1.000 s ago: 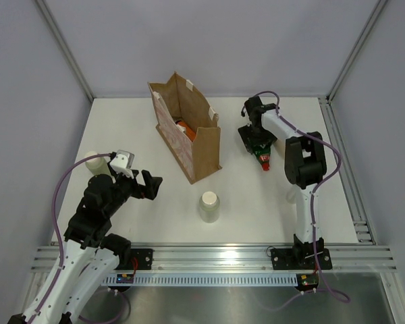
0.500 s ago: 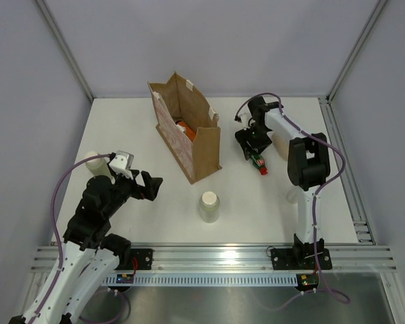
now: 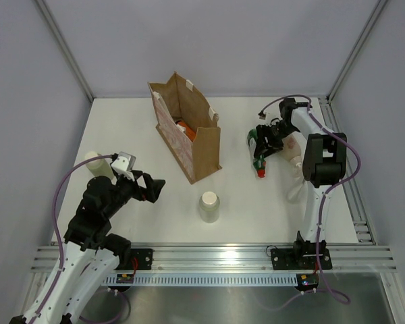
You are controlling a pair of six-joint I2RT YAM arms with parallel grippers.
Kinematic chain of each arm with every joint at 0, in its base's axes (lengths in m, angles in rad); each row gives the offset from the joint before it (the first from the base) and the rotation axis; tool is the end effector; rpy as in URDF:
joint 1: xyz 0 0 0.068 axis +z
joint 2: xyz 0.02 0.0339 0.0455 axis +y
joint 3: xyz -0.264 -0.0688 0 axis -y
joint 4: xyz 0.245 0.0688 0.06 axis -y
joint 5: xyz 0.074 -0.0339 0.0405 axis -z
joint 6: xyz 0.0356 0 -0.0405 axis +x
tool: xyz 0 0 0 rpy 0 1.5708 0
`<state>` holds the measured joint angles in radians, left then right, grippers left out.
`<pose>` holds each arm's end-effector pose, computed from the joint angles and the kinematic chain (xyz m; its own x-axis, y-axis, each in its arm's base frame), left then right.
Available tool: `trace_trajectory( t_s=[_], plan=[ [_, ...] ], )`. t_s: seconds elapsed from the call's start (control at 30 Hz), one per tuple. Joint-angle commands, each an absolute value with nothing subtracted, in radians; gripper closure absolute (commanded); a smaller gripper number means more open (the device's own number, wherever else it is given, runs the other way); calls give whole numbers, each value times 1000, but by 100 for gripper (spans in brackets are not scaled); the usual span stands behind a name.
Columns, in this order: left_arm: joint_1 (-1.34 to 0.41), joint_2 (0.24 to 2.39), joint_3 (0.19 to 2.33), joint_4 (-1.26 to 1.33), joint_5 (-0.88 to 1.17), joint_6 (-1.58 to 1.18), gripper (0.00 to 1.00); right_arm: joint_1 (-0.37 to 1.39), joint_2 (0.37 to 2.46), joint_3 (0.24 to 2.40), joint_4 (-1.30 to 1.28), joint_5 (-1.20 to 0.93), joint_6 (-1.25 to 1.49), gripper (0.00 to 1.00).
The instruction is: Place the personal care products into the canvas bag
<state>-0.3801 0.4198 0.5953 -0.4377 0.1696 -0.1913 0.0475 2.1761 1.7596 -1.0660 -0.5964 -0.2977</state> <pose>0.1046 -0.0483 0.2947 -0.3346 -0.0681 -0.9399 0.4619 0.8575 -0.2266 0.4262 0.0403 0.1833 -0.9252 -0.2869 -0.2484 -0.3767 0.7740 0.5090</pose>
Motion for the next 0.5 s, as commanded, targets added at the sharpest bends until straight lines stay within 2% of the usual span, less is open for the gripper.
trace_trajectory(
  t_s=[0.0,0.17,0.47],
  plan=[
    [-379,413,592,-374,212,-184,1,48,2169,1756,-1088,-663,-272,66],
    [-379,417,592,-371,222,-184,1,46,2157,1741,-1055,-560,-241,64],
    [-379,422,591,-371,227,-184,1,48,2167,1775,-1025,-529,-207,65]
  ],
)
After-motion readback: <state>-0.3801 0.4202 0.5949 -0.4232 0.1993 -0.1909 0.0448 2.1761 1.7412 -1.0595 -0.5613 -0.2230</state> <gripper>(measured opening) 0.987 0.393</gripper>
